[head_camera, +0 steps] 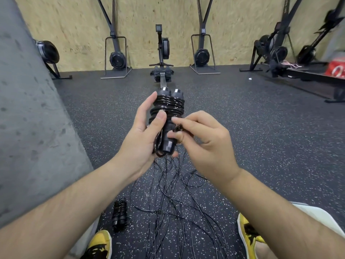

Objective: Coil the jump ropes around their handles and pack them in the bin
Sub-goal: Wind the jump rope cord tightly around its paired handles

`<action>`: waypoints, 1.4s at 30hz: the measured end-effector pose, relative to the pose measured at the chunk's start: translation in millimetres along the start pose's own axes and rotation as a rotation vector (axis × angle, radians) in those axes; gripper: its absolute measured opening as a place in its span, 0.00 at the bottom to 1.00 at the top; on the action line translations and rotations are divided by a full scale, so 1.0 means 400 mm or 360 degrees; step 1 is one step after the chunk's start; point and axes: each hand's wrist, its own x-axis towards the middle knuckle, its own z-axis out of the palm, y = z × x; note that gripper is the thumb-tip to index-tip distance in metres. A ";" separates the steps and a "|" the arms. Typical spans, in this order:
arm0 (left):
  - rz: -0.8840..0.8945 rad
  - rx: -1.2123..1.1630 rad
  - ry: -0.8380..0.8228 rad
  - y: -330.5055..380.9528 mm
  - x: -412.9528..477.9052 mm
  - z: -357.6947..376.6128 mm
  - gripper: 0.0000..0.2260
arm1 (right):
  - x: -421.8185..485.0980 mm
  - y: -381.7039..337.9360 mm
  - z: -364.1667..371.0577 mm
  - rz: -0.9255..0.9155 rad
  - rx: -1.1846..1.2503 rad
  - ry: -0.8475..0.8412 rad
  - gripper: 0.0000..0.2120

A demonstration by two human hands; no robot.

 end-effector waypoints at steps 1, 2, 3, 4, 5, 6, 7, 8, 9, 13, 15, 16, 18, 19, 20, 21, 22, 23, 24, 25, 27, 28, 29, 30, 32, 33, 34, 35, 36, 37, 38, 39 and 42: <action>0.0015 0.0003 -0.0008 0.003 -0.004 0.006 0.22 | 0.003 -0.004 -0.002 -0.0014 0.0026 0.0021 0.13; 0.0031 0.0002 -0.0014 0.006 -0.006 0.010 0.22 | 0.005 -0.007 -0.004 -0.0029 0.0042 0.0017 0.15; 0.0039 -0.0006 -0.0025 0.009 -0.008 0.014 0.21 | 0.006 -0.009 -0.006 -0.0046 0.0036 -0.0018 0.17; 0.0036 -0.0017 -0.0033 0.012 -0.009 0.018 0.20 | 0.007 -0.011 -0.007 -0.0070 -0.0005 -0.0075 0.18; 0.0029 -0.0030 -0.0037 0.016 -0.010 0.018 0.19 | 0.008 -0.013 -0.008 -0.0091 -0.0077 -0.0139 0.21; 0.0028 -0.0055 -0.0043 0.020 -0.011 0.018 0.18 | 0.008 -0.015 -0.007 -0.0100 -0.0160 -0.0198 0.23; 0.0033 -0.0094 -0.0053 0.024 -0.012 0.015 0.19 | 0.010 -0.018 -0.006 -0.0096 -0.0226 -0.0254 0.25; 0.0042 -0.0141 -0.0073 0.028 -0.014 0.012 0.21 | 0.013 -0.021 -0.007 -0.0094 -0.0272 -0.0315 0.26; 0.0053 -0.0179 -0.0102 0.031 -0.017 0.008 0.25 | 0.018 -0.025 -0.010 -0.0103 -0.0305 -0.0383 0.27; 0.0079 -0.0198 -0.0177 0.034 -0.024 -0.003 0.39 | 0.028 -0.027 -0.018 -0.0102 -0.0335 -0.0662 0.27; 0.0060 -0.0204 -0.0184 0.033 -0.021 -0.008 0.40 | 0.026 -0.027 -0.021 -0.0072 -0.0304 -0.0737 0.27; 0.0049 -0.0209 -0.0194 0.033 -0.020 -0.009 0.40 | 0.025 -0.028 -0.023 -0.0052 -0.0300 -0.0762 0.27; 0.0035 -0.0221 -0.0238 0.032 -0.020 -0.013 0.40 | 0.027 -0.031 -0.031 -0.0023 -0.0325 -0.0800 0.26; 0.0036 -0.0224 -0.0260 0.029 -0.020 -0.013 0.39 | 0.030 -0.032 -0.035 -0.0015 -0.0354 -0.0809 0.26; 0.0039 -0.0221 -0.0271 0.028 -0.020 -0.014 0.38 | 0.033 -0.033 -0.038 -0.0018 -0.0390 -0.0810 0.26; 0.0039 -0.0215 -0.0267 0.025 -0.020 -0.014 0.37 | 0.036 -0.034 -0.041 -0.0031 -0.0423 -0.0809 0.25; 0.0035 -0.0212 -0.0253 0.022 -0.019 -0.015 0.37 | 0.038 -0.035 -0.043 -0.0043 -0.0445 -0.0813 0.25; 0.0029 -0.0210 -0.0240 0.019 -0.017 -0.015 0.36 | 0.041 -0.034 -0.046 -0.0044 -0.0449 -0.0824 0.24; 0.0020 -0.0205 -0.0235 0.017 -0.017 -0.016 0.36 | 0.044 -0.032 -0.050 -0.0037 -0.0445 -0.0836 0.24; 0.0010 -0.0189 -0.0242 0.015 -0.017 -0.016 0.36 | 0.048 -0.029 -0.055 -0.0035 -0.0443 -0.0848 0.23; -0.0013 -0.0127 -0.0270 0.012 -0.019 -0.016 0.36 | 0.055 -0.021 -0.065 -0.0046 -0.0483 -0.0870 0.20; -0.0026 -0.0094 -0.0284 0.010 -0.020 -0.015 0.36 | 0.058 -0.018 -0.070 -0.0048 -0.0514 -0.0881 0.19; -0.0040 -0.0071 -0.0292 0.007 -0.020 -0.014 0.36 | 0.061 -0.016 -0.075 -0.0050 -0.0542 -0.0897 0.18; -0.0055 -0.0060 -0.0295 0.004 -0.021 -0.013 0.36 | 0.063 -0.015 -0.078 -0.0049 -0.0576 -0.0924 0.17; -0.0084 -0.0065 -0.0302 -0.004 -0.021 -0.010 0.36 | 0.065 -0.017 -0.083 -0.0035 -0.0683 -0.0999 0.15; -0.0097 -0.0067 -0.0300 -0.008 -0.020 -0.008 0.36 | 0.066 -0.023 -0.084 -0.0034 -0.0748 -0.1051 0.15; -0.0112 -0.0068 -0.0291 -0.010 -0.019 -0.006 0.36 | 0.069 -0.031 -0.084 -0.0041 -0.0811 -0.1102 0.16; -0.0127 -0.0067 -0.0279 -0.014 -0.017 -0.006 0.37 | 0.072 -0.040 -0.085 -0.0046 -0.0869 -0.1139 0.16; -0.0138 -0.0063 -0.0271 -0.016 -0.015 -0.004 0.37 | 0.077 -0.051 -0.087 -0.0029 -0.0930 -0.1179 0.17; -0.0145 -0.0055 -0.0269 -0.018 -0.014 -0.003 0.37 | 0.081 -0.061 -0.090 0.0003 -0.0998 -0.1226 0.18; -0.0151 -0.0043 -0.0271 -0.019 -0.013 -0.001 0.37 | 0.085 -0.070 -0.091 0.0032 -0.1064 -0.1265 0.19; -0.0158 -0.0031 -0.0271 -0.020 -0.012 0.001 0.38 | 0.088 -0.078 -0.092 0.0055 -0.1123 -0.1305 0.19; -0.0186 -0.0026 -0.0253 -0.023 -0.010 0.007 0.37 | 0.091 -0.094 -0.081 0.0051 -0.1287 -0.1385 0.19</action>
